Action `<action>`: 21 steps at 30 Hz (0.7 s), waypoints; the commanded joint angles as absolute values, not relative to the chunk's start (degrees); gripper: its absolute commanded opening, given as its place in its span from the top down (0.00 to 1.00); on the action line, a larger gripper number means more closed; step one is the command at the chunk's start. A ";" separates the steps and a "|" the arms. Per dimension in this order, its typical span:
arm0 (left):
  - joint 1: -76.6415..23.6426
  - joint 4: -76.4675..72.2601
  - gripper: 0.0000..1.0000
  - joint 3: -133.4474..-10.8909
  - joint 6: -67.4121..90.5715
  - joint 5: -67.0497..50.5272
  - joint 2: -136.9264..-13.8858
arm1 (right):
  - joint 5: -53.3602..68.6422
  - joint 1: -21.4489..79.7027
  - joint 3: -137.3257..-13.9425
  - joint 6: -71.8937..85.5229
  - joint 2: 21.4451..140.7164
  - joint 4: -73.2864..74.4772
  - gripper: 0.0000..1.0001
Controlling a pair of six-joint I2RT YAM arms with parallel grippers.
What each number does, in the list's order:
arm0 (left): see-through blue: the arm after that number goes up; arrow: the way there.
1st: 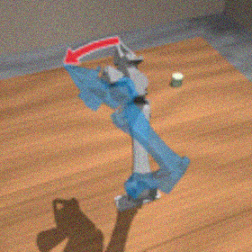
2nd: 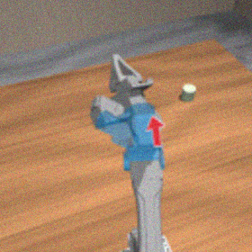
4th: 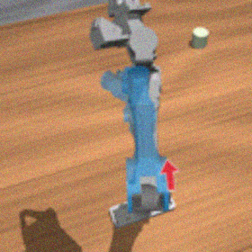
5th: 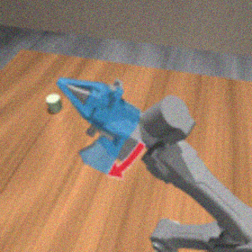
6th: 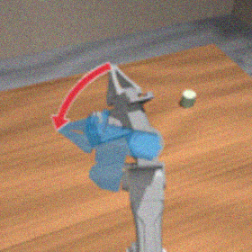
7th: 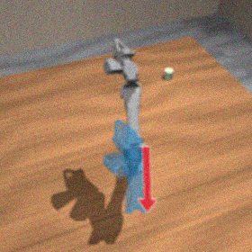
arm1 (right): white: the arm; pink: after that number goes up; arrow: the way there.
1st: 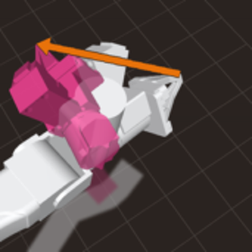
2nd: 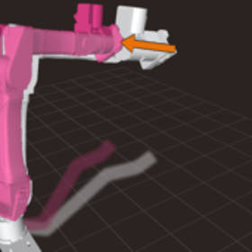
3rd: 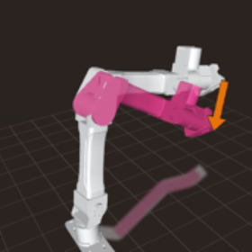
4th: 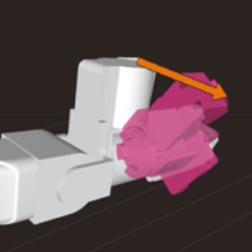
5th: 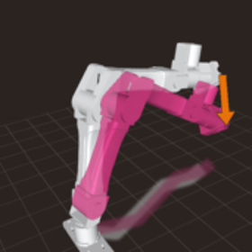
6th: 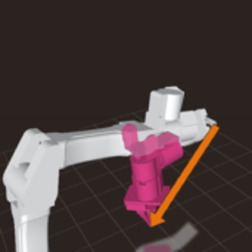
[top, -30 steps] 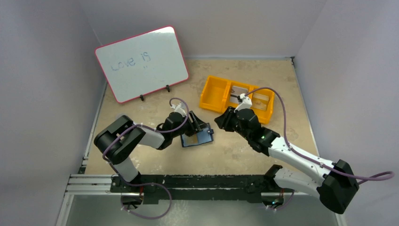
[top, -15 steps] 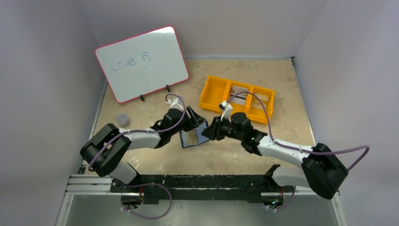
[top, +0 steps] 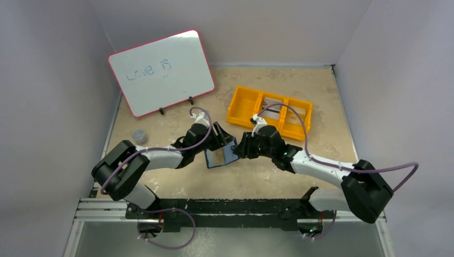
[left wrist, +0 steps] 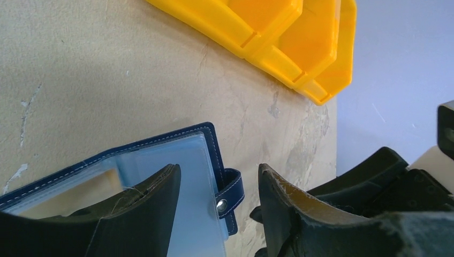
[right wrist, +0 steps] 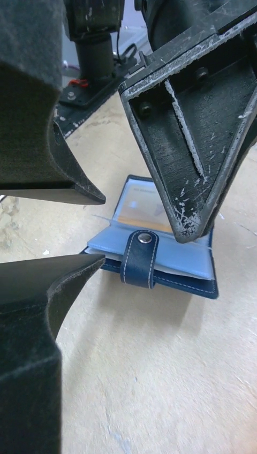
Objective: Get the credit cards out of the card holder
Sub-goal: Adjust the card holder at the center of the board.
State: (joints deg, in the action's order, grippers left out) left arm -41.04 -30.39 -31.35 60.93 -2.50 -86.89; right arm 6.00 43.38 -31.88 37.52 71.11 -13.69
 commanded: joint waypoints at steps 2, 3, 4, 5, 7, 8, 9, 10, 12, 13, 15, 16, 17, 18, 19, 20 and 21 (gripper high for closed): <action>-41.38 -34.57 0.46 -30.67 62.38 -4.19 -87.98 | 9.08 43.31 -31.40 47.28 72.29 -20.23 0.54; -41.38 -34.41 0.46 -30.53 62.59 -3.84 -88.06 | 9.57 43.32 -30.76 48.48 72.84 -22.02 0.54; -41.33 -34.25 0.46 -30.44 62.58 -3.52 -87.97 | 10.03 43.30 -30.14 49.79 73.38 -24.23 0.53; -41.39 -34.13 0.46 -30.29 62.61 -3.08 -87.92 | 9.70 43.31 -29.49 52.39 74.13 -26.20 0.53; -41.43 -34.16 0.46 -29.75 62.88 -2.64 -87.80 | 8.56 43.27 -27.77 54.84 74.71 -30.76 0.52; -41.47 -34.53 0.46 -29.46 63.01 -2.60 -87.85 | 7.29 43.25 -27.18 56.26 74.85 -31.75 0.52; -41.43 -34.69 0.46 -29.26 63.26 -2.49 -87.87 | 4.90 43.24 -26.82 57.89 75.10 -32.18 0.52; -41.48 -34.86 0.46 -29.07 63.56 -2.35 -88.01 | 3.96 43.18 -26.59 59.00 75.40 -32.48 0.52; -41.46 -35.35 0.46 -28.80 64.35 -2.15 -88.34 | 3.08 42.99 -26.44 60.55 76.15 -32.88 0.52; -41.47 -35.98 0.47 -28.46 64.89 -1.99 -88.57 | 2.77 42.98 -26.01 61.02 76.65 -34.08 0.52; -41.47 -38.58 0.49 -27.34 66.36 -1.61 -89.03 | 2.15 42.71 -24.46 62.65 77.85 -37.55 0.52; -41.47 -39.81 0.50 -26.76 67.13 -1.52 -89.30 | 1.87 42.19 -23.31 64.14 78.65 -39.83 0.52; -41.47 -40.41 0.51 -26.36 67.75 -1.35 -89.56 | 1.75 41.32 -22.11 66.53 79.33 -41.44 0.52; -41.48 -40.75 0.53 -26.15 68.30 -1.23 -89.80 | 1.49 40.62 -20.61 68.91 80.20 -43.98 0.52; -41.48 -40.94 0.55 -25.99 68.70 -1.22 -90.03 | 1.64 39.97 -18.91 70.81 81.30 -48.40 0.51; -41.45 -41.11 0.56 -25.94 69.08 -1.23 -90.15 | 2.06 39.25 -17.26 72.00 82.55 -52.64 0.51; -41.41 -41.16 0.57 -25.85 69.24 -1.19 -90.23 | 2.09 38.79 -15.93 74.54 83.82 -56.47 0.51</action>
State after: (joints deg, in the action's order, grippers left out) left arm -41.08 -36.12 -26.55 66.57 -2.22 -89.62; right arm 3.97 40.91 -20.64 64.86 80.44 -40.18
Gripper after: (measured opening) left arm 0.454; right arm 0.486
